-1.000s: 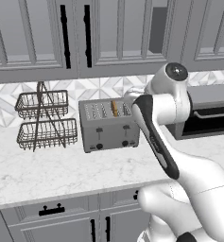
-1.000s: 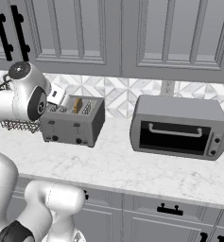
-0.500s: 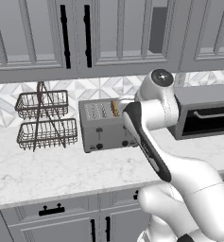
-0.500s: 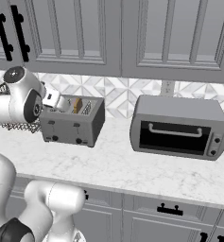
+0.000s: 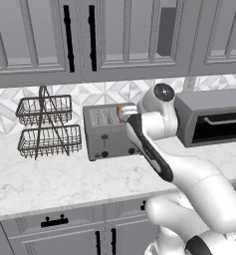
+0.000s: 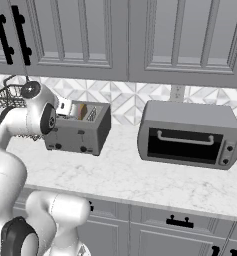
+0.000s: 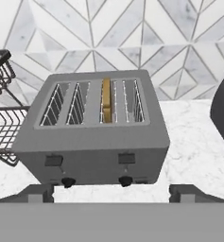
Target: Start the toaster. Once the lever pops up, take the bread to the plate on the dining counter.
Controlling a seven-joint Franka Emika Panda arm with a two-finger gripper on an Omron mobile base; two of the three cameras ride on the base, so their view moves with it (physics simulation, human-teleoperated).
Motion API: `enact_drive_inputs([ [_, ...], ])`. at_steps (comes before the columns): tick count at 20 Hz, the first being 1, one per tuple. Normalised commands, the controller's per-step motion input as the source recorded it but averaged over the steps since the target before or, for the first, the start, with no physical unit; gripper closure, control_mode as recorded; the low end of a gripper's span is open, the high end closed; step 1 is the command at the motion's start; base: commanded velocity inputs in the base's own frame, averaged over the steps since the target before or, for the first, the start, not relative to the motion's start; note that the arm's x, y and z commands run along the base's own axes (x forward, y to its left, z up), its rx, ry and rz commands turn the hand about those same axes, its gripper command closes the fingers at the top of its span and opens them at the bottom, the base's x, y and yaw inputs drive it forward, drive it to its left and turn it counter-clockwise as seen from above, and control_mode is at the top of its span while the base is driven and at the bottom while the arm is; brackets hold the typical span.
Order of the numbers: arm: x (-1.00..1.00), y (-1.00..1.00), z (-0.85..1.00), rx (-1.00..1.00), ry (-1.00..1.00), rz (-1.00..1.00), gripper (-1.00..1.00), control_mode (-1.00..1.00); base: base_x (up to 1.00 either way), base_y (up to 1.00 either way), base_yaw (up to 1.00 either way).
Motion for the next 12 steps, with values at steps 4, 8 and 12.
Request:
enact_drive_inputs([
  [4,0.51,0.0,-0.04,0.0,0.0,0.0,-1.0,-1.0,0.0,0.0,0.0],
  [8,0.47,0.03,-0.36,-0.04,0.0,0.0,-1.0,-1.0,0.0,0.0,0.0],
  [12,0.38,0.08,-0.13,-0.01,0.0,0.0,-1.0,-1.0,0.0,0.0,0.0],
])
